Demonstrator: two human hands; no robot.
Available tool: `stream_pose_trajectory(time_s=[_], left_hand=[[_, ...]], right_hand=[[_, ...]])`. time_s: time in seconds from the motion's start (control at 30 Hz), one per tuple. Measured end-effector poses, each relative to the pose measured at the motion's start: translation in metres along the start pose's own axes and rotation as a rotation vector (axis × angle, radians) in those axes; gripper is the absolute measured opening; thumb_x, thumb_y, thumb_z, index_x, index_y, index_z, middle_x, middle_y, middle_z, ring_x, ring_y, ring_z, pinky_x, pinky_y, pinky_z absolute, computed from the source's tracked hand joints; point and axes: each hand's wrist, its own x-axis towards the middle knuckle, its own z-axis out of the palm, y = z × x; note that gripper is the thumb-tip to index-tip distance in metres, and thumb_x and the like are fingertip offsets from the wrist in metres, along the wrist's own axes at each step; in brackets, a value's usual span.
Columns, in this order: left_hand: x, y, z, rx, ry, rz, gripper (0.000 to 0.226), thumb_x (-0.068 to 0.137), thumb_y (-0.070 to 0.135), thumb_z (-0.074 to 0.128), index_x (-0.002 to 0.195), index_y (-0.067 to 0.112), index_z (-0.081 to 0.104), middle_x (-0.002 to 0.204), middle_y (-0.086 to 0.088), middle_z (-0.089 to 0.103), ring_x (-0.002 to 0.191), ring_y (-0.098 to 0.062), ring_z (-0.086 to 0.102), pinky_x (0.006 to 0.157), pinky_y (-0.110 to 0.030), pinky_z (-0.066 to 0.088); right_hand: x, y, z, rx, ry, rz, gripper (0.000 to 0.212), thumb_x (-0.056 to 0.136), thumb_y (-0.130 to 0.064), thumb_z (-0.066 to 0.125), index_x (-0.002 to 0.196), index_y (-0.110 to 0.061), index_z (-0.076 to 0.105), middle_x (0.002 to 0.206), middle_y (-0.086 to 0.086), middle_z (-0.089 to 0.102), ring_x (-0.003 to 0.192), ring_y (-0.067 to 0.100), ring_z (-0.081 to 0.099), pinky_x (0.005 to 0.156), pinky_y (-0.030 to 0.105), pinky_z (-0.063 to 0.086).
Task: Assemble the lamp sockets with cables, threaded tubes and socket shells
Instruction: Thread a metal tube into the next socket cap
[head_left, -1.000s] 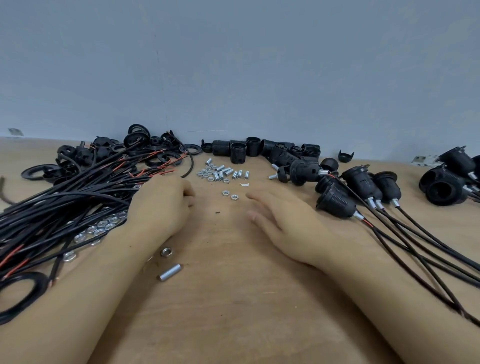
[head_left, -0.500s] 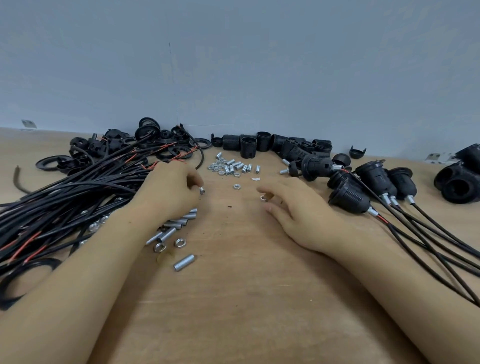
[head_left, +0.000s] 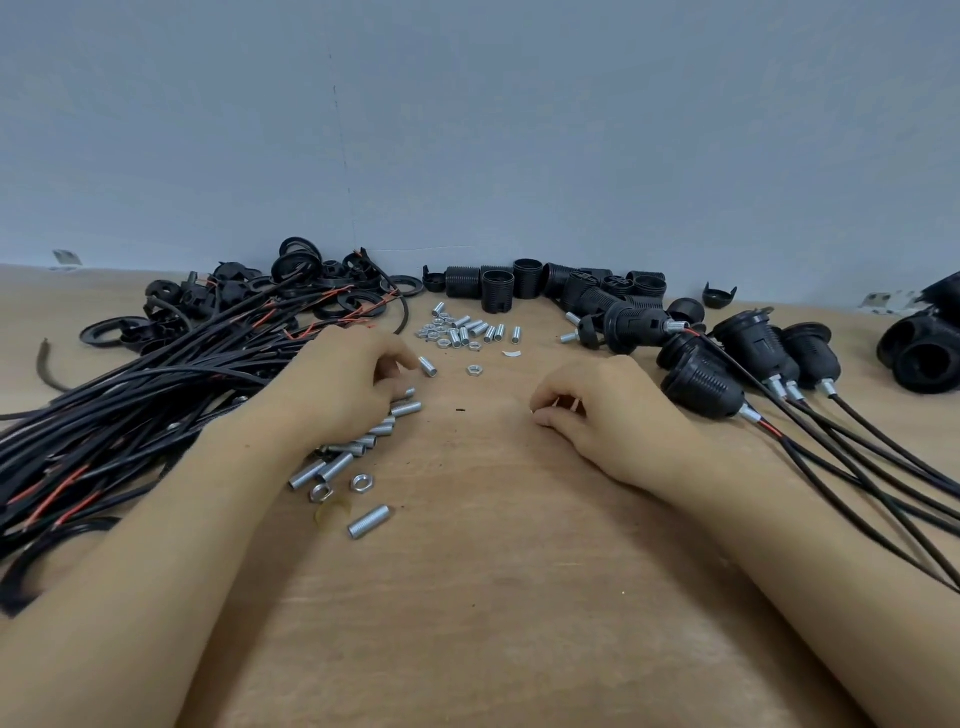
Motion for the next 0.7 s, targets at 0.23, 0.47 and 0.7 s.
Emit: stream_pose_trajectory(time_s=[0.23,0.47,0.7], left_hand=[[-0.001,-0.001,-0.002,-0.024,-0.013,0.042,0.026,0.084,0.013,0.070,0.106,0.027,0.071,0.085,0.016,0.067,0.084,0.001,0.061,0.073,-0.014,0.043],[-0.011,0.027,0.005,-0.417,0.295,0.203,0.027,0.082,0.003,0.072,0.098,0.024,0.072,0.083,0.010,0.068,0.075,-0.002,0.065,0.072,-0.011,0.052],[-0.022,0.057,0.033,-0.762,0.199,0.315,0.027,0.081,0.000,0.077,0.102,0.017,0.071,0.087,0.002,0.070,0.081,-0.010,0.070,0.075,-0.016,0.054]], right_hand=[[-0.004,-0.001,0.000,0.114,0.141,-0.023,0.021,0.086,-0.006,0.069,0.106,-0.011,0.072,0.090,-0.002,0.069,0.078,0.011,0.065,0.074,0.023,0.052],[-0.006,-0.007,-0.001,0.681,0.263,0.193,0.017,0.083,-0.005,0.075,0.090,-0.020,0.075,0.087,-0.001,0.076,0.080,0.008,0.073,0.078,0.020,0.057],[-0.008,-0.011,-0.005,1.186,0.200,0.259,0.014,0.082,0.008,0.071,0.091,-0.004,0.072,0.086,0.008,0.076,0.084,0.020,0.074,0.076,0.023,0.058]])
